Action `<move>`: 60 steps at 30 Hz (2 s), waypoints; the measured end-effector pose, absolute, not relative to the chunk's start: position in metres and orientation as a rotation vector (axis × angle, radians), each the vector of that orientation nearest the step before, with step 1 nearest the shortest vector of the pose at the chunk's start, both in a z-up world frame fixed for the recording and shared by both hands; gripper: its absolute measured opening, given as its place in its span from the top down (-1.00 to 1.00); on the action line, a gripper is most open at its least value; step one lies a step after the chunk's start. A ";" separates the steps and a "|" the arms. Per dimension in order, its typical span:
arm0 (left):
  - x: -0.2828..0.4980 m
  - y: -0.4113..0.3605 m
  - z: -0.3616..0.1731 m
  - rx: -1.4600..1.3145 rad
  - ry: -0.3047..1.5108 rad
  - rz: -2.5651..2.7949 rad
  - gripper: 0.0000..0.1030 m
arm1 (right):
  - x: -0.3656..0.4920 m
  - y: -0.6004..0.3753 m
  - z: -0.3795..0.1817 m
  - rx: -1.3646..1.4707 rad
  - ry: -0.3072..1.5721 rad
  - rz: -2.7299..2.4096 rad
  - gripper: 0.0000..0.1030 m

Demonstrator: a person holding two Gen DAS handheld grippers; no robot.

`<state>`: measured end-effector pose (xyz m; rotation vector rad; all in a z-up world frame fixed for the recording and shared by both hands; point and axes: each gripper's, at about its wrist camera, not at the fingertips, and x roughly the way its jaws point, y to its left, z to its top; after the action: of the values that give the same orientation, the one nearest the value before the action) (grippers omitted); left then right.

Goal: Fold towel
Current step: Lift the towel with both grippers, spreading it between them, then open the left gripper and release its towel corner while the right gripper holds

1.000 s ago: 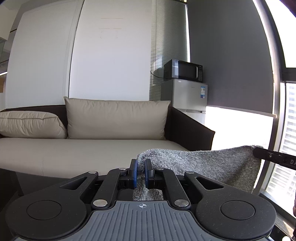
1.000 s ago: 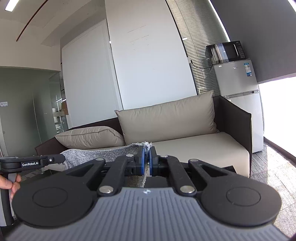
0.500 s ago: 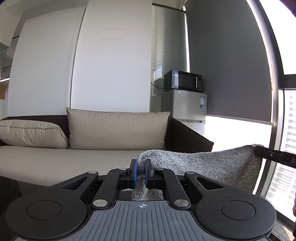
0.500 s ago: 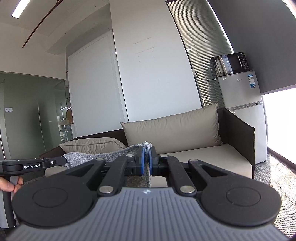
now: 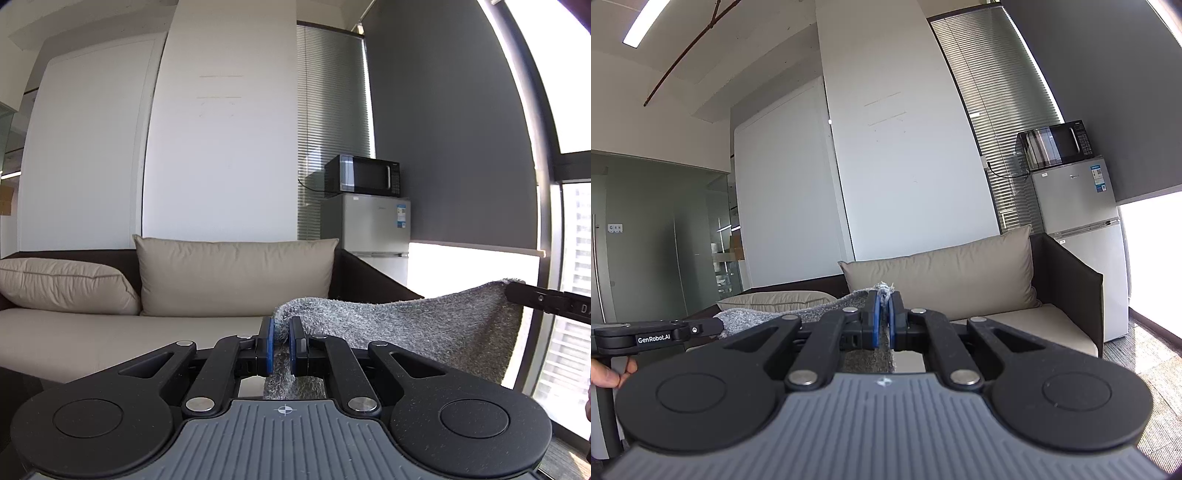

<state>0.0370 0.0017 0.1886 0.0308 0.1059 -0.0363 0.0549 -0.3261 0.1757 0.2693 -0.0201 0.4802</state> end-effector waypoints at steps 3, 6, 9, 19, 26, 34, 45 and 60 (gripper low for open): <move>0.033 0.000 0.192 0.034 0.103 -0.036 0.86 | 0.050 -0.328 0.182 0.267 -0.030 0.486 0.90; 0.029 -0.002 0.194 0.037 0.101 -0.029 0.86 | 0.046 -0.329 0.186 0.266 -0.038 0.488 0.91; 0.026 -0.003 0.194 0.039 0.111 -0.028 0.86 | 0.043 -0.331 0.189 0.264 -0.035 0.487 0.90; 0.016 -0.005 0.200 0.043 0.133 -0.019 0.86 | 0.026 -0.330 0.198 0.245 -0.017 0.493 0.90; 0.008 -0.003 0.205 0.031 0.138 -0.010 0.85 | 0.018 -0.327 0.205 0.234 -0.005 0.497 0.90; 0.000 -0.003 0.211 0.033 0.133 -0.014 0.85 | 0.007 -0.326 0.213 0.237 -0.029 0.504 0.90; 0.005 -0.007 0.207 0.043 0.186 -0.018 0.85 | 0.006 -0.322 0.212 0.221 0.030 0.510 0.91; 0.014 -0.004 0.195 0.060 0.267 -0.024 0.85 | 0.018 -0.312 0.206 0.191 0.163 0.505 0.90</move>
<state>0.0137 -0.0042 0.1949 0.0595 0.2670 -0.0243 0.0182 -0.3124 0.2062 0.1907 0.1629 0.5046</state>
